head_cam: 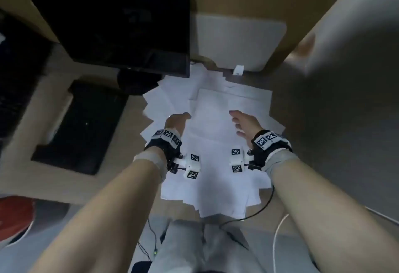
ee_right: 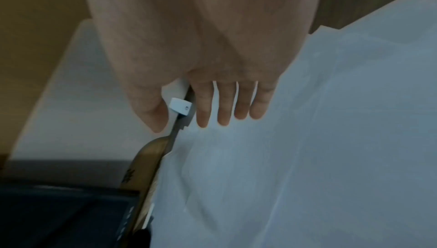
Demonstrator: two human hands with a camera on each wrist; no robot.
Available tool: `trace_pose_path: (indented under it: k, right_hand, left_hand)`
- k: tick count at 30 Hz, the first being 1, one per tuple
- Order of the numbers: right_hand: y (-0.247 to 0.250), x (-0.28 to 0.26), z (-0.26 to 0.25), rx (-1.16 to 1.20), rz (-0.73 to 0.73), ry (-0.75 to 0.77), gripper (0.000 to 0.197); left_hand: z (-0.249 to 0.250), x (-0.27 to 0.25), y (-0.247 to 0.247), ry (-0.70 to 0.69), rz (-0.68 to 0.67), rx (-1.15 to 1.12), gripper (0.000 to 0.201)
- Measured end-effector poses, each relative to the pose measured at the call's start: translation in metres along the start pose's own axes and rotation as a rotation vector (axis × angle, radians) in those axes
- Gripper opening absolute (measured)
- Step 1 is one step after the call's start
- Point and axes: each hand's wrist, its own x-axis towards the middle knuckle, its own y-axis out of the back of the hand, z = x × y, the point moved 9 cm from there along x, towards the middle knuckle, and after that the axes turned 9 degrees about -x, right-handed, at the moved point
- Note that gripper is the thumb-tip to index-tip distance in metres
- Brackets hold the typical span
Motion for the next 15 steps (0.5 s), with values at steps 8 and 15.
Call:
trace_pose_path:
  k: [8, 15]
  right_hand:
    - [0.061, 0.073, 0.066, -0.300, 0.283, -0.427, 0.104]
    - [0.082, 0.097, 0.106, -0.243, 0.346, -0.443, 0.116]
  left_hand:
    - [-0.008, 0.076, -0.039, 0.112, -0.021, 0.396, 0.091]
    - [-0.001, 0.094, -0.058, 0.111, -0.086, 0.422, 0.077]
